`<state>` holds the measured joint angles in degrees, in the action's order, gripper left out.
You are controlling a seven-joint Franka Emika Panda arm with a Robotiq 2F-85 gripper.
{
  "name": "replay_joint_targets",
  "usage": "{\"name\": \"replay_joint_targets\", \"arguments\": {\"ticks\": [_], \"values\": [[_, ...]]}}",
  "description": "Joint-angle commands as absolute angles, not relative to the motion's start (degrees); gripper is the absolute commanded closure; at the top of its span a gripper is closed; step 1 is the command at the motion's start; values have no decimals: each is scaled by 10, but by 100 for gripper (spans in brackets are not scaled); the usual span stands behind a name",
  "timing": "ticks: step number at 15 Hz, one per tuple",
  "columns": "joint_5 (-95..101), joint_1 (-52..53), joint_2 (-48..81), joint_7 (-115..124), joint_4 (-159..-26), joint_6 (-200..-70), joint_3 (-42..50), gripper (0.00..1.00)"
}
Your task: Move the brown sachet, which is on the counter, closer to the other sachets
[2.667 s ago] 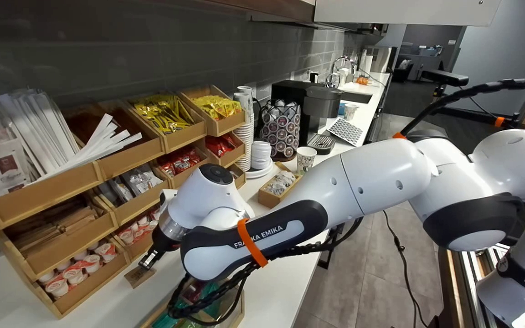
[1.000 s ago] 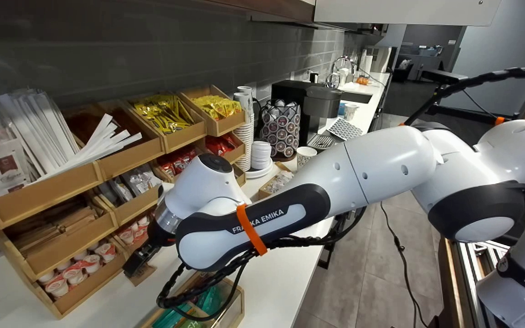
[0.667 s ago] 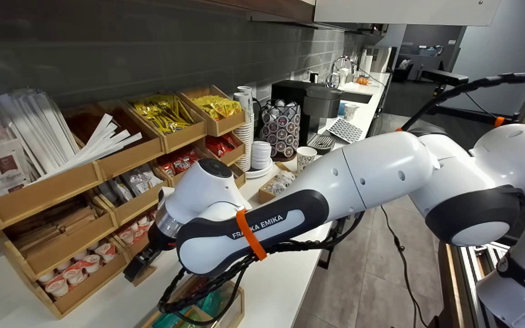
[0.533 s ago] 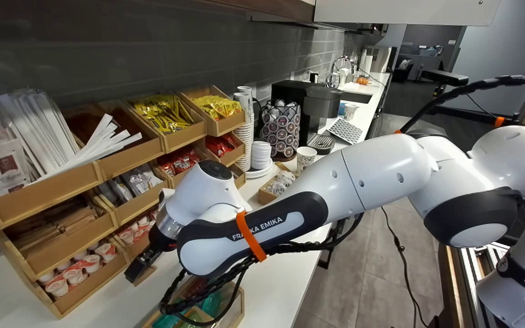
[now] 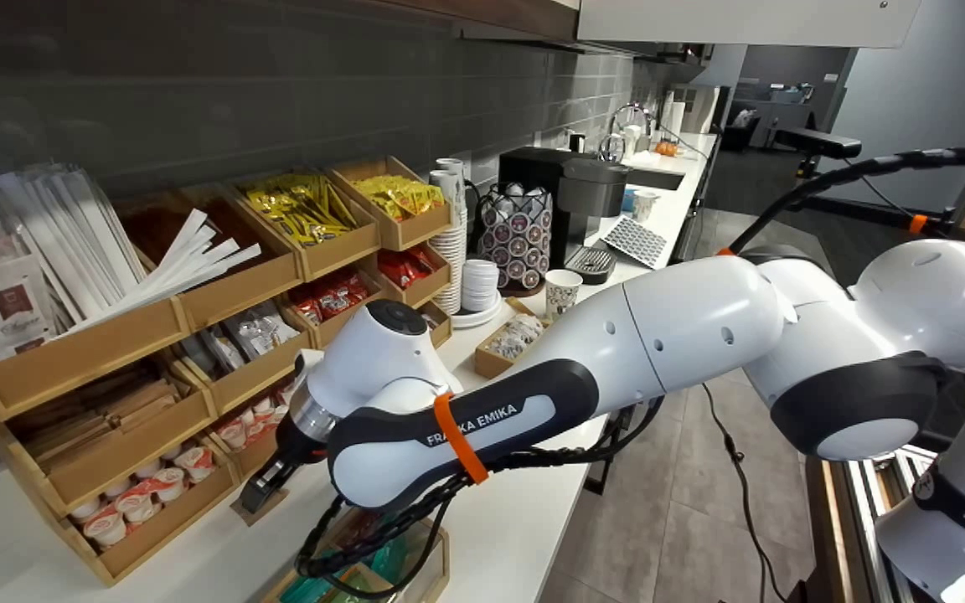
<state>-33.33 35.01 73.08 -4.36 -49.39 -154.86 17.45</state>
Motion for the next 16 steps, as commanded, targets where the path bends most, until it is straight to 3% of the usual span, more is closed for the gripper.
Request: {"name": "replay_joint_targets", "arguments": {"ticks": [1,4,5,16], "values": [[-333,338,754,-40,-455,-1529,168,75],[-332,336,755,-36,-452,-1524,170,97],[-332,336,756,-34,-452,-1523,171,100],[-362,301,718,-34,-435,-1456,117,100]]}}
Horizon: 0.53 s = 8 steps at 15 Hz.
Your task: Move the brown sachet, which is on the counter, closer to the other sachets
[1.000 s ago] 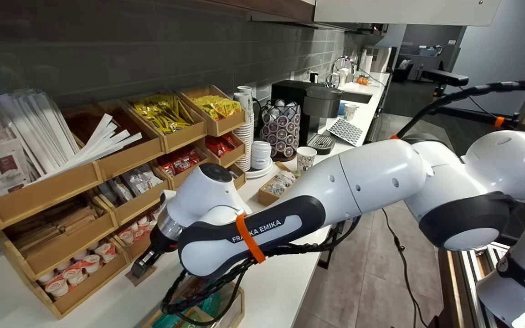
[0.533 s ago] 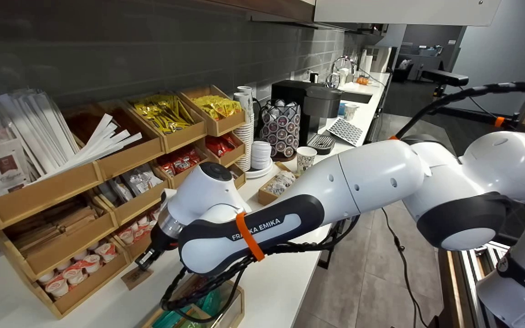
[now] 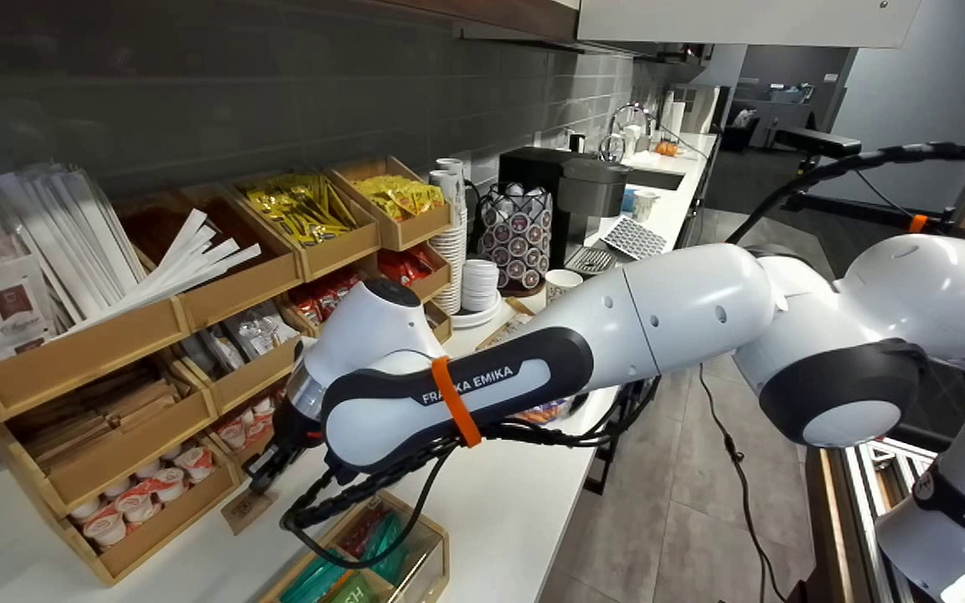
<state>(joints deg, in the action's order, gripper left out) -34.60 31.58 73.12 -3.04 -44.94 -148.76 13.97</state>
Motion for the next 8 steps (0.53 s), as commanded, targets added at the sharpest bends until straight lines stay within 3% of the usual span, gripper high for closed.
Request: {"name": "replay_joint_targets", "arguments": {"ticks": [1,8], "values": [[-366,299,712,-34,-436,-1454,112,100],[-368,298,664,-33,-457,-1433,105,100]]}}
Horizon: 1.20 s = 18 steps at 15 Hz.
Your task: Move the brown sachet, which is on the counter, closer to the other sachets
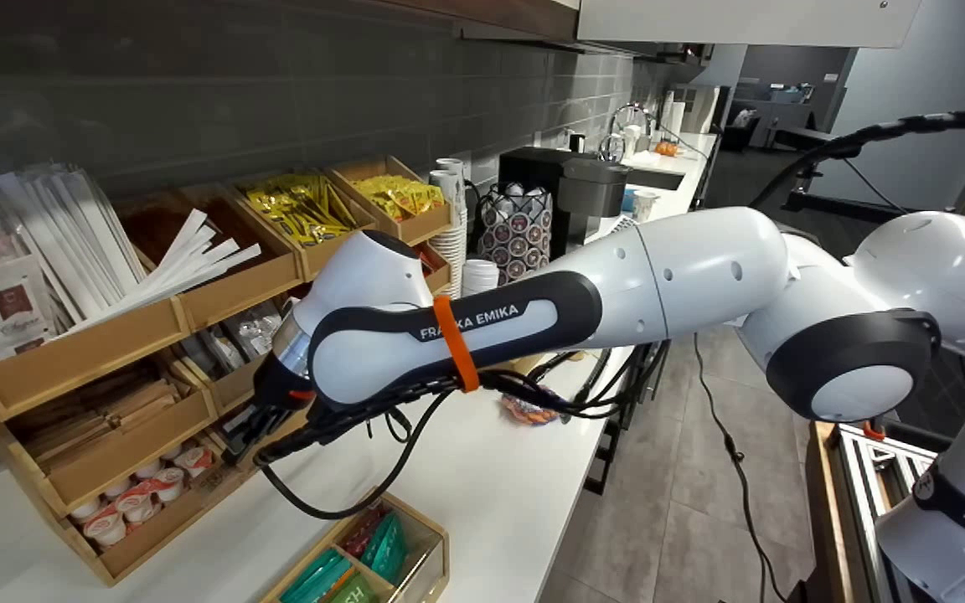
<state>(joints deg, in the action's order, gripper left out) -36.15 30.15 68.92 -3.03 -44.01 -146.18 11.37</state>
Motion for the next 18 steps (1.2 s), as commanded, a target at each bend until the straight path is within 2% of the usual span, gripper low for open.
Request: {"name": "replay_joint_targets", "arguments": {"ticks": [1,12,18], "values": [[-368,299,655,-36,-464,-1429,105,100],[-371,299,540,-62,-546,-1333,99,100],[-387,295,496,-73,-591,-1343,88,100]]}}
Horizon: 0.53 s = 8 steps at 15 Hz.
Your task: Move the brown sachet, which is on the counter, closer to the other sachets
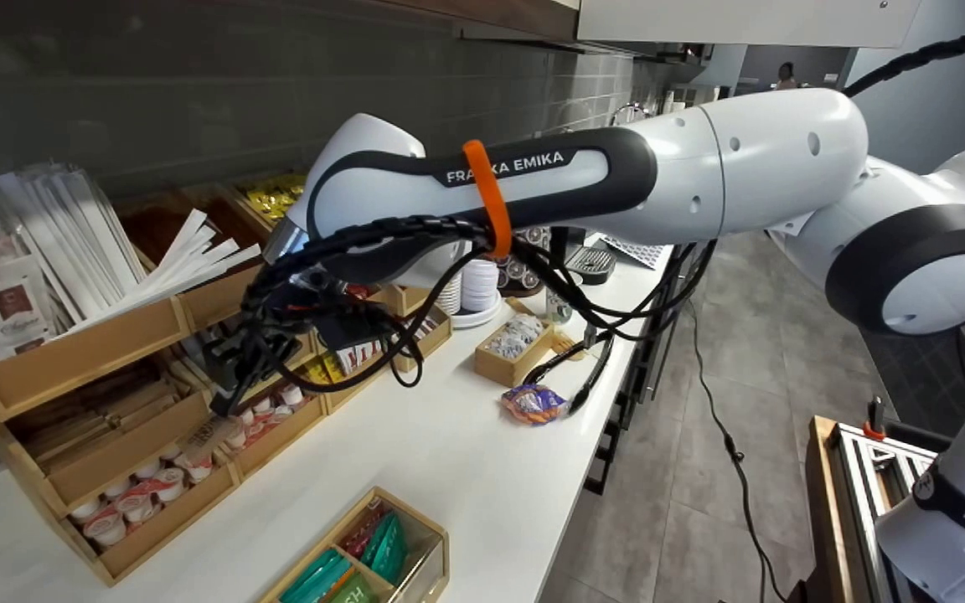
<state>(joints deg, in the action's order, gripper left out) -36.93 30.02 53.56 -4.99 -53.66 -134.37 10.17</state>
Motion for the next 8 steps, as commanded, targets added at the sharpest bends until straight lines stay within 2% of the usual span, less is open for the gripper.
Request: {"name": "replay_joint_targets", "arguments": {"ticks": [1,8], "values": [[-392,295,492,-75,-596,-1349,88,100],[-427,294,489,-82,-613,-1421,86,100]]}}
